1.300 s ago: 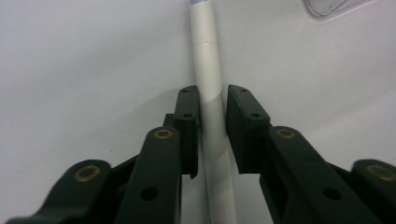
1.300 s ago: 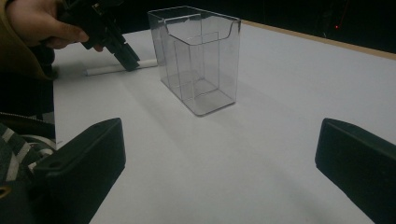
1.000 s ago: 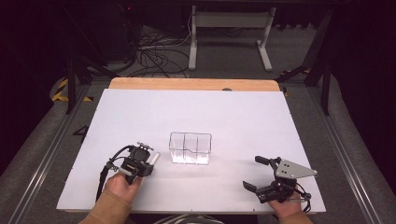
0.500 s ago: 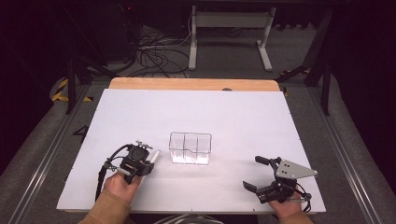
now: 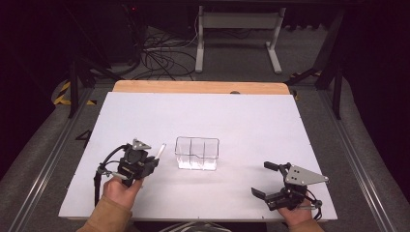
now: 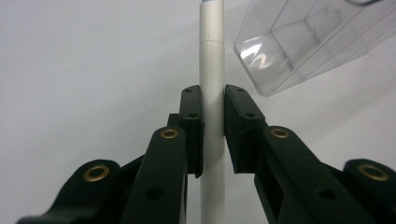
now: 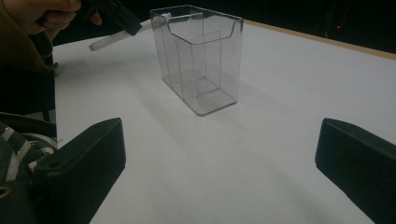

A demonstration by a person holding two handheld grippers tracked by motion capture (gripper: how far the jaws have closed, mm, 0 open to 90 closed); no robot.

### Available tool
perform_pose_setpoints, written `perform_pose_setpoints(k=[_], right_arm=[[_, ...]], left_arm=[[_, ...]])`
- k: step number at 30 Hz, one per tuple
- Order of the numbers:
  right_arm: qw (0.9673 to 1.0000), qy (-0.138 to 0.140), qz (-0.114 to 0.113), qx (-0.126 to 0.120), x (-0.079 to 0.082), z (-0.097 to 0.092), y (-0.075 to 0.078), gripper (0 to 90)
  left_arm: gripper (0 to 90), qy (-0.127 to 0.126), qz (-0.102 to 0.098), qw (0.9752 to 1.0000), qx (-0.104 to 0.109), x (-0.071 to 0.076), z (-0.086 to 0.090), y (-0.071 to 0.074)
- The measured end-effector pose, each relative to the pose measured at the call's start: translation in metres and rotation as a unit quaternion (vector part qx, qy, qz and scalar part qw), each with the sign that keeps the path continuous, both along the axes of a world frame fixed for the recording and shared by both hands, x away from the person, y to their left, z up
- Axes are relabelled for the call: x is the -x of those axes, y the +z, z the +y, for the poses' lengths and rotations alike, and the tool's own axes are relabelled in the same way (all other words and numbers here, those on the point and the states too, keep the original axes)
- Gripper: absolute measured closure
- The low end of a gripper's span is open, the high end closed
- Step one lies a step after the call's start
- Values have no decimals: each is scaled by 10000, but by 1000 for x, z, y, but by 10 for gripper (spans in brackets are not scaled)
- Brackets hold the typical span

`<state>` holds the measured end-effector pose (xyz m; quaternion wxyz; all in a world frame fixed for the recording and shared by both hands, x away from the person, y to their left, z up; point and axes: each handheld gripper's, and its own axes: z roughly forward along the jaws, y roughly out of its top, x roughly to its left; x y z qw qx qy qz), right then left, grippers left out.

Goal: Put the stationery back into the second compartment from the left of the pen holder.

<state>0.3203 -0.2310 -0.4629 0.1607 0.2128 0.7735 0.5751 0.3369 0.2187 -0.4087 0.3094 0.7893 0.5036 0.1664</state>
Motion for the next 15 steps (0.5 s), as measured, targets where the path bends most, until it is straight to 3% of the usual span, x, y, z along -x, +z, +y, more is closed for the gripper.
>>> perform_pose_setpoints(k=[9, 15], right_arm=[[10000, 9, 3, 8, 0, 0, 0, 24], [10000, 11, 4, 11, 0, 0, 0, 24]], left_arm=[[784, -151, -548, 9976, 387, 3, 5, 18], [784, -257, -926, 9930, 693, 6, 5, 28]])
